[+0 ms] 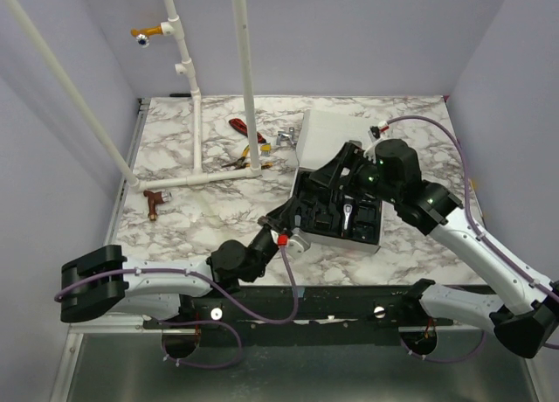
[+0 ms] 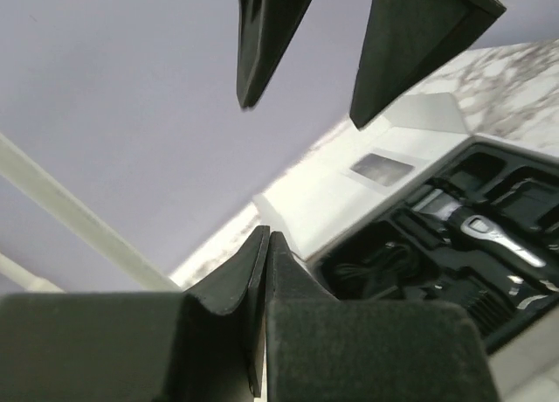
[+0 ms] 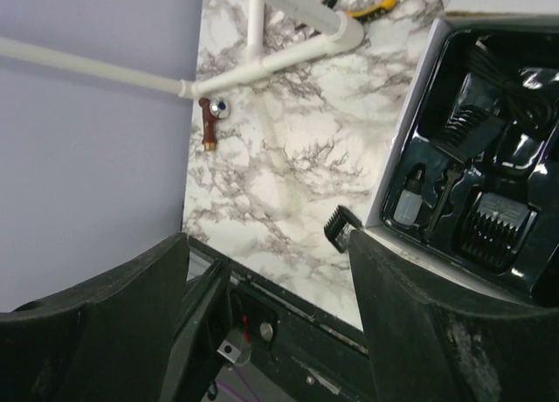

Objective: Sort the hair-cutting tools
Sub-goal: Pick up the haircut tool at the center of the board, then place the haircut tool in the storage box.

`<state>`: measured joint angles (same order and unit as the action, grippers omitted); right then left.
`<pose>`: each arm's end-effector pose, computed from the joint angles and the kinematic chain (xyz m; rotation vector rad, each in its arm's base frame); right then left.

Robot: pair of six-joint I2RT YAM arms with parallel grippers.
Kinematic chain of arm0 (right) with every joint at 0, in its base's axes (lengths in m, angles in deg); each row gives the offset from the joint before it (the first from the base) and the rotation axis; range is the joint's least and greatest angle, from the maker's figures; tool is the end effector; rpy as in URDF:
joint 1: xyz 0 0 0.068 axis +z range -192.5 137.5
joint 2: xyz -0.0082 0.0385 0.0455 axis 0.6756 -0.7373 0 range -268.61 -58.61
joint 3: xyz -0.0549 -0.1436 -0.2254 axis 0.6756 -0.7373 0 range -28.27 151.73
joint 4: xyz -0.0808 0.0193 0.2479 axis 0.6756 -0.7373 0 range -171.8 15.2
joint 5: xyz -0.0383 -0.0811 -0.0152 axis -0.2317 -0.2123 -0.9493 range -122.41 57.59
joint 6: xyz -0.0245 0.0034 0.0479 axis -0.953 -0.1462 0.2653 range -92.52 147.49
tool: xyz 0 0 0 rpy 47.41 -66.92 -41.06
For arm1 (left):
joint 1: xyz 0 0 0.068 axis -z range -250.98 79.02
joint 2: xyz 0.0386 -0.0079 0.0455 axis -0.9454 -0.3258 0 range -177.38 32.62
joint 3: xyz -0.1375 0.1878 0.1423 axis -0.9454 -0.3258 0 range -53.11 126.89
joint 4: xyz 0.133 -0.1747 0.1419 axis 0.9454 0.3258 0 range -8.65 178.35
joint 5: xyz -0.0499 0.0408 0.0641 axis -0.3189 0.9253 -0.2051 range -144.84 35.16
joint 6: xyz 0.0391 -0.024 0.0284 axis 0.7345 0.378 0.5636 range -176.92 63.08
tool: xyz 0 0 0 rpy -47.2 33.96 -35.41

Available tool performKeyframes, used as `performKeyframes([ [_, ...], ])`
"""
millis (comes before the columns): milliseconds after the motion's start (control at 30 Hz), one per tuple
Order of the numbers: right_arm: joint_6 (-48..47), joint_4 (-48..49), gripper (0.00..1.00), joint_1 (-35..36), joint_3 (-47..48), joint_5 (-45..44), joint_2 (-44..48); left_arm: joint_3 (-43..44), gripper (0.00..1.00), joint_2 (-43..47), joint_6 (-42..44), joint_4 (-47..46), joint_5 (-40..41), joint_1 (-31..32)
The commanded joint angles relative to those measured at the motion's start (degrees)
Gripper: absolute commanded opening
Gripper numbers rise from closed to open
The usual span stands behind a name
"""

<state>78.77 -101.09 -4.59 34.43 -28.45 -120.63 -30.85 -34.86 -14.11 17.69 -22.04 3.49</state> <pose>0.1871 0.1489 0.3622 0.2069 2.1723 1.0183 0.0809 -0.2190 0.2586 0.7735 1.0480 -0.1148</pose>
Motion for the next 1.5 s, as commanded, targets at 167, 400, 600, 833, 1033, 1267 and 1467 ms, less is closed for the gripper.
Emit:
performKeyframes([
  [167,-8.2,8.4,0.72,0.0,-14.0,-6.3,5.2,1.0,0.00,11.8,-37.9,27.5,3.9,-2.0],
  [400,-9.5,14.9,0.72,0.1,-18.5,-8.2,1.3,-1.2,0.05,21.6,-60.4,40.0,0.4,-8.2],
  [600,-6.9,18.6,0.71,0.0,-16.3,-10.0,-6.8,-2.8,0.08,24.8,-64.2,42.7,1.4,-9.1],
  [833,-5.6,19.8,0.68,0.0,-14.1,-9.0,-12.7,-6.2,0.15,27.6,-73.8,47.0,4.8,-9.9],
  [1033,-6.4,20.8,0.67,0.1,-14.7,-8.9,-14.0,-6.4,0.22,28.7,-80.1,55.1,4.8,-12.6],
  [1267,-7.3,21.7,0.65,0.0,-14.4,-12.2,-16.9,-6.0,0.27,27.0,-85.5,60.9,2.6,-15.0],
  [1467,-7.0,22.2,0.61,-1.2,-9.4,-13.9,-24.2,-5.6,0.27,24.4,-86.9,61.2,2.2,-15.5],
])
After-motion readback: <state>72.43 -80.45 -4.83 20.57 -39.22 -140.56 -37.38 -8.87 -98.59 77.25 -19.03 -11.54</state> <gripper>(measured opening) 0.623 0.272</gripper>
